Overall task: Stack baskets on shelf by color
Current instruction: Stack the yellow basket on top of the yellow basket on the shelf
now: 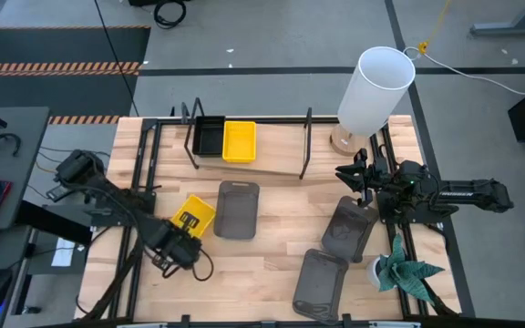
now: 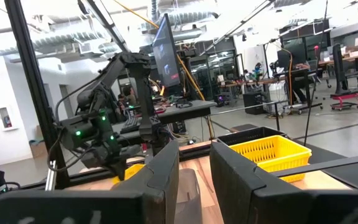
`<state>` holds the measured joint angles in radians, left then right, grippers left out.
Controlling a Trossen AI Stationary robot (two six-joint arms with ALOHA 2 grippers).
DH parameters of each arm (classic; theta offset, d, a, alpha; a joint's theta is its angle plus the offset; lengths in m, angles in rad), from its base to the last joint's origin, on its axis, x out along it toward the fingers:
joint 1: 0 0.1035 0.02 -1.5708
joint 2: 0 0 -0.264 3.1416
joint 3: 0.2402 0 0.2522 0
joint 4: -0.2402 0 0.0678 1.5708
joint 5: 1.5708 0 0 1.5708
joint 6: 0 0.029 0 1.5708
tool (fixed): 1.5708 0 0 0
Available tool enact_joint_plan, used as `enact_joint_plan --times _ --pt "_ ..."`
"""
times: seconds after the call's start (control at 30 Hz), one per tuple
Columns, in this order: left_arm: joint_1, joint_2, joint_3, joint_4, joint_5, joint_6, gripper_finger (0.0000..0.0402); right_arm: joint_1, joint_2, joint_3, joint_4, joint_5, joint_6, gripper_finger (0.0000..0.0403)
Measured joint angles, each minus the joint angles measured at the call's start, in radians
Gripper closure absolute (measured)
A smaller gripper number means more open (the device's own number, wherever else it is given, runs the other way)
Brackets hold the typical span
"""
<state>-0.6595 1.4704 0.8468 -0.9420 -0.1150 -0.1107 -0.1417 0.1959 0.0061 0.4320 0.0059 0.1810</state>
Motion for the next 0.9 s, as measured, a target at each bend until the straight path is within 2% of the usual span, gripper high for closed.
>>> enact_joint_plan --times 0.07,0.17,0.57,0.73,0.9 --pt "0.027 0.000 0.022 -0.003 0.050 -0.013 0.0388 0.000 0.000 0.000 0.000 0.000 0.000 0.0306" --pt "0.065 0.000 0.076 -0.030 0.067 -0.064 0.0384 0.000 0.000 0.000 0.000 0.000 0.000 0.0306" --pt "0.228 0.000 0.445 -0.454 0.041 -0.196 0.0389 0.000 0.000 0.000 0.000 0.000 0.000 0.0306" --pt "0.298 0.000 0.520 -0.444 -0.189 -0.157 0.0388 0.000 0.000 0.000 0.000 0.000 0.000 0.0306" --pt "0.400 0.001 0.523 -0.326 -0.399 -0.056 0.0387 0.000 0.000 0.000 0.000 0.000 0.000 0.0306"
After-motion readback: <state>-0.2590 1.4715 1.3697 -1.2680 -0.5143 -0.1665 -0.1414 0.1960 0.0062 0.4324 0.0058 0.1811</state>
